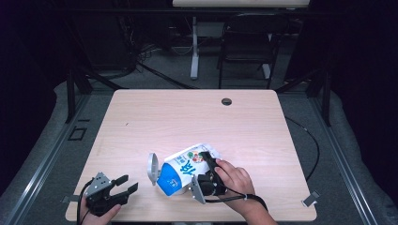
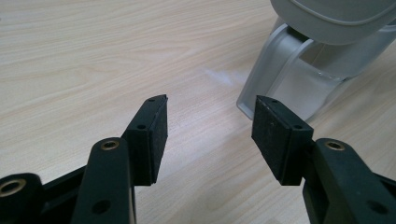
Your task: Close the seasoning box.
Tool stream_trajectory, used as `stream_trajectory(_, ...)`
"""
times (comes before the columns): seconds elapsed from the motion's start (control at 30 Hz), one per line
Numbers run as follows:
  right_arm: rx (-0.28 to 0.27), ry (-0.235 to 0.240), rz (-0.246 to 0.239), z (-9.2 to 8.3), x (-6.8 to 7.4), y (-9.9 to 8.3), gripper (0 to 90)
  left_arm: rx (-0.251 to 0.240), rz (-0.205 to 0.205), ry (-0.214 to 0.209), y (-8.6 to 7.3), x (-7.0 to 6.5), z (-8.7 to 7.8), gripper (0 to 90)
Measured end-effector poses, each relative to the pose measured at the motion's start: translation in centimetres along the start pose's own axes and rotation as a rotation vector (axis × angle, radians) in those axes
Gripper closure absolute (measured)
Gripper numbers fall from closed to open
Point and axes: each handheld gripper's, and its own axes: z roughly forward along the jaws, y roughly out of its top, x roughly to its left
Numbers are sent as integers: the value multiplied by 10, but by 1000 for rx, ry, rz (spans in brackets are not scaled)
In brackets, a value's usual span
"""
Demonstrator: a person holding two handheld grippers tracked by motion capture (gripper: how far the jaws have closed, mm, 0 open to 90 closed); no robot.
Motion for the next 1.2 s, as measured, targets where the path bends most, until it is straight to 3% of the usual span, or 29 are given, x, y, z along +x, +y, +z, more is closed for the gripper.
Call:
stream_trajectory(0.3,-17,34,133,0,-3,-3,730,-2,-1,-1,0,-1,0,461)
stream_trajectory(0.5,-4,63,141,-1,-4,-2,755,-2,-4,-2,0,0,0,461)
stream_trajectory(0.6,-24,81,164,0,-2,0,770,-5,-5,1,0,0,0,461)
stream_trajectory(0.93,-35,95,175,-2,-4,3,812,-6,-6,0,0,1,-1,462)
stream_trajectory(1.07,-40,107,205,-2,-6,2,838,-4,-2,-1,0,1,-1,462)
stream_trajectory(1.2,-35,126,272,-2,-11,-1,851,0,-5,3,0,1,-1,462)
